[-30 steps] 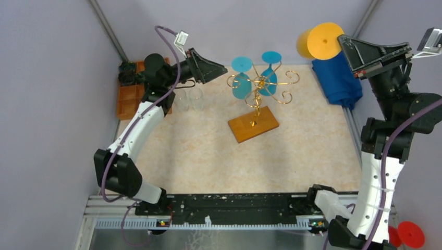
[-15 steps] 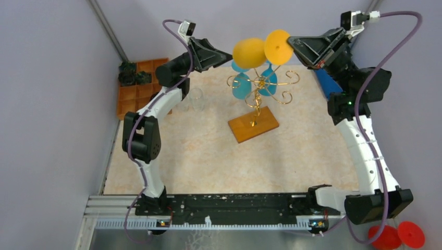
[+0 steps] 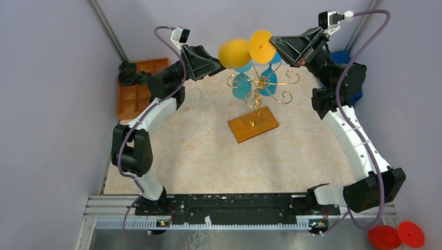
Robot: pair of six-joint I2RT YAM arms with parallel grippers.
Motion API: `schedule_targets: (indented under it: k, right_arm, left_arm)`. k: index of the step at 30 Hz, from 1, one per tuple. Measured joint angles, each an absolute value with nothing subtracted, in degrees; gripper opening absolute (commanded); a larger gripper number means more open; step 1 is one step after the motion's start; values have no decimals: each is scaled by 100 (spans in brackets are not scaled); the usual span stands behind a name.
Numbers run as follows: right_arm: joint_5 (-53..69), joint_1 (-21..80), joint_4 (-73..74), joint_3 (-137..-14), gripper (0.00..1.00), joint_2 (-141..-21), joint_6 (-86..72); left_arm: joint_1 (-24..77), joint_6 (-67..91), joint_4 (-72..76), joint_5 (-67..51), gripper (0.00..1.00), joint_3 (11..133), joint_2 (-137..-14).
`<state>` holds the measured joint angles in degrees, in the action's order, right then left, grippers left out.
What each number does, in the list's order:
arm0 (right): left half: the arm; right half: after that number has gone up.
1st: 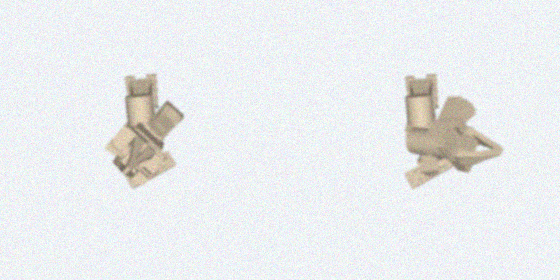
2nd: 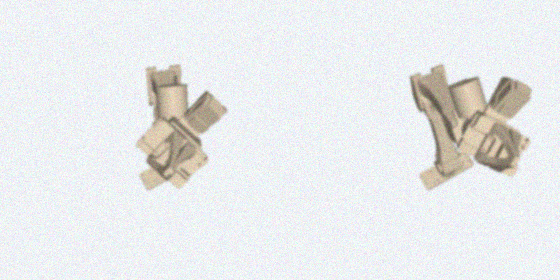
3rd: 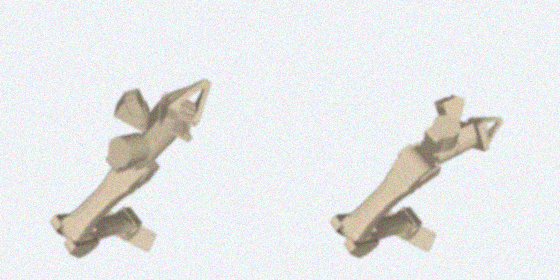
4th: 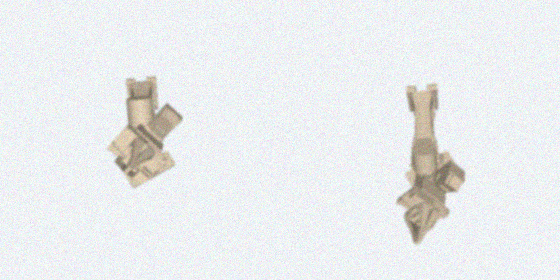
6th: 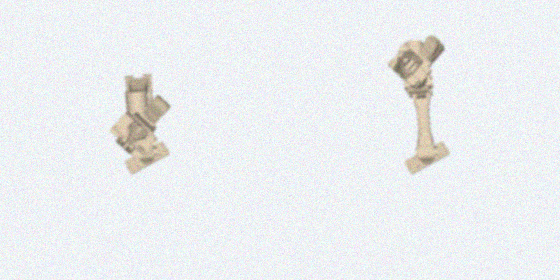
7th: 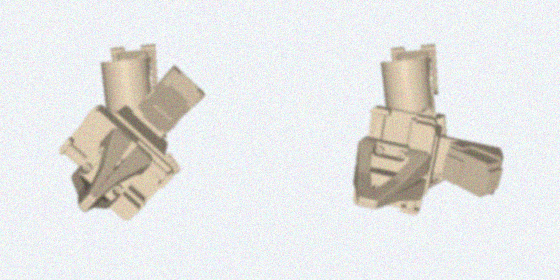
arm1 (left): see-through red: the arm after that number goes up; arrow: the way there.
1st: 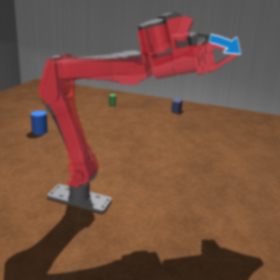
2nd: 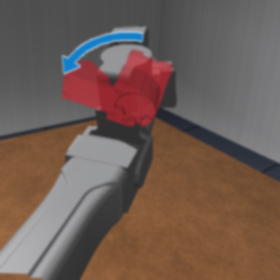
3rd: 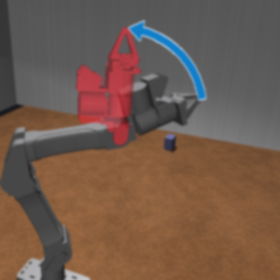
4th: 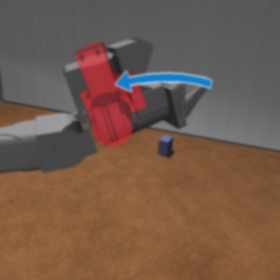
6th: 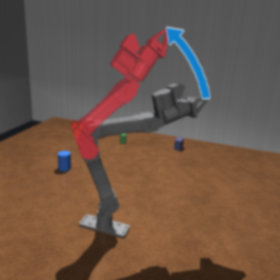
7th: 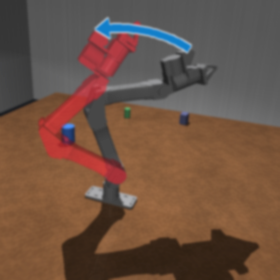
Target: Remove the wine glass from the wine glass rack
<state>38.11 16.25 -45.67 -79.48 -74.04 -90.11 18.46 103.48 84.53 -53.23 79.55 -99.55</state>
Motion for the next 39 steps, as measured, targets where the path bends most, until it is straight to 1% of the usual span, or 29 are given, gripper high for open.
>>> schedule_targets:
  k: [4, 5, 7, 11, 16, 17, 21, 22, 24, 25, 26, 27, 28, 29, 31, 32, 33, 35, 39]
  right_arm:
    - [3741, 1719, -4624, -7887, 0, -7546, -9017]
    - [3730, 1745, -4635, -7848, 0, -7555, -9017]
    - [3704, 1826, -4707, -7778, 0, -7566, -9013]
    - [3664, 2034, -5015, -7575, 0, -7623, -9076]
    - [3363, 2038, -5513, -7338, 0, -7843, -9327]
    - [3332, 2040, -5537, -7321, 0, -7898, -9358]
    - [3369, 2145, -5605, -7273, 0, -7913, -9406]
    - [3387, 2161, -5596, -7273, 11, -7896, -9382]
    - [3435, 2167, -5492, -7273, 50, -7846, -9242]
    - [3452, 2171, -5424, -7273, 65, -7819, -9198]
    - [3472, 2180, -5260, -7273, 83, -7767, -9021]
    - [3476, 2200, -5118, -7273, 92, -7717, -8890]
    - [3479, 2211, -4943, -7273, 95, -7642, -8735]
    - [3468, 2217, -4781, -7275, 97, -7568, -8580]
    - [3441, 2220, -4309, -7279, 97, -7349, -8176]
    - [3406, 2180, -4058, -7284, 97, -7223, -7964]
    - [3376, 2143, -3868, -7286, 97, -7116, -7800]
    - [3249, 2025, -3347, -7288, 97, -6816, -7413]
    - [2814, 1778, -2029, -7550, 97, -6287, -6488]
  left_arm:
    - [1894, 10235, 8466, -5310, 67, 7651, -9535]
    - [1896, 10217, 8482, -5310, 65, 7607, -9452]
    - [1898, 10186, 8495, -5304, 56, 7585, -9347]
    - [1914, 10191, 8503, -5266, 32, 7585, -9288]
    - [1981, 10221, 8626, -5120, 8, 7448, -9052]
    - [1984, 10219, 8652, -5070, 1, 7387, -8943]
    - [1988, 10005, 8674, -4965, 0, 7063, -8547]
    - [1994, 9933, 8680, -4954, 0, 7004, -8497]
    - [2012, 9719, 8674, -4950, 0, 6860, -8366]
    - [2012, 9590, 8641, -4954, 0, 6799, -8298]
    - [2014, 9365, 8497, -5061, 0, 6718, -8165]
    - [2016, 9216, 8392, -5100, 0, 6687, -8086]
    - [2012, 8925, 8051, -5148, 0, 6657, -7922]
    - [2010, 8619, 7701, -5181, 0, 6652, -7752]
    - [1999, 7671, 6405, -5133, 0, 6753, -7236]
    - [1994, 6982, 5290, -4958, 0, 7030, -6917]
    - [1988, 6401, 4390, -4744, 0, 7382, -6705]
    - [1988, 5229, 2379, -4066, 0, 8499, -6427]
    - [1988, 3529, -648, -2661, 0, 10632, -6326]
